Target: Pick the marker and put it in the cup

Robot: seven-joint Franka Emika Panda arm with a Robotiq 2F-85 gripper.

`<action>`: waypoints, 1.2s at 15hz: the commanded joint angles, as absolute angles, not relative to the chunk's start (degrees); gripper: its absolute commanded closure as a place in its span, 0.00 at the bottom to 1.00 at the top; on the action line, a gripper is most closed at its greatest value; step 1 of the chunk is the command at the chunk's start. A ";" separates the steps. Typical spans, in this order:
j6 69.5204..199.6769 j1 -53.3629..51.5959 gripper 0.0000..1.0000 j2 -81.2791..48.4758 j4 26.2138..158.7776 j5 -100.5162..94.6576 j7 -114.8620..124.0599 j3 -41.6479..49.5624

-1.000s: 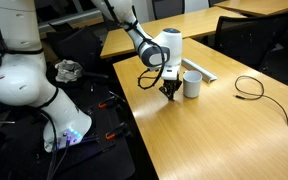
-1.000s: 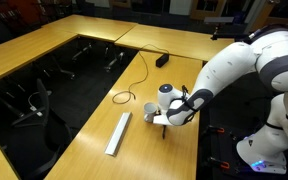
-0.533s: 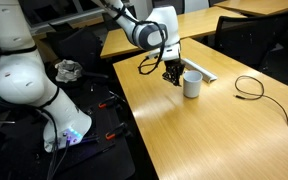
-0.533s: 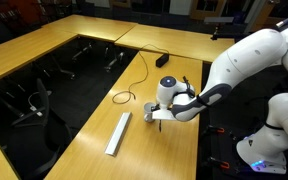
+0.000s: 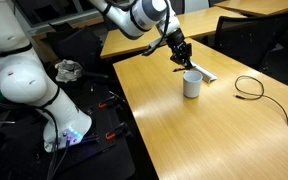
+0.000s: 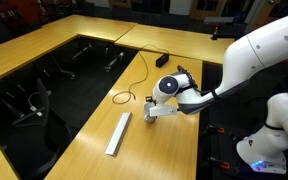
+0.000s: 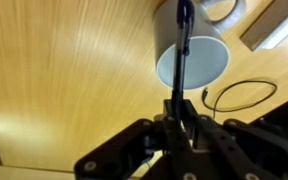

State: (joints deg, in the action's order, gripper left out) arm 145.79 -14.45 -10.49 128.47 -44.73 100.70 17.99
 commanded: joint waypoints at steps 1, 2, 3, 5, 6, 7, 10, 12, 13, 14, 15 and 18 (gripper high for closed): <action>138.33 -12.97 0.97 -10.12 125.29 -58.38 110.81 13.76; 135.64 -12.44 0.97 -10.65 124.06 -62.10 113.19 12.38; 133.37 -11.83 0.97 -11.12 123.14 -65.71 116.08 11.16; 128.39 -10.51 0.97 -12.57 121.38 -71.15 120.31 8.92; 126.71 -9.66 0.97 -13.49 120.86 -72.63 121.39 7.92; 125.15 -9.02 0.97 -14.36 120.43 -74.64 123.22 7.12; 122.85 -7.07 0.97 -17.89 119.57 -77.97 126.89 5.14; 122.36 -6.26 0.97 -20.30 118.87 -79.34 129.39 4.09; 122.30 -5.99 0.97 -21.48 118.46 -79.97 130.59 3.69; 122.44 -5.75 0.97 -22.50 118.09 -80.46 131.72 3.29; 122.77 -5.52 0.97 -23.32 117.78 -80.54 132.36 2.88; 123.81 -4.75 0.62 -24.29 117.90 -78.70 130.40 1.39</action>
State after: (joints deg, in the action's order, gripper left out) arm 124.55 -6.21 -23.71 118.63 -79.19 130.77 3.43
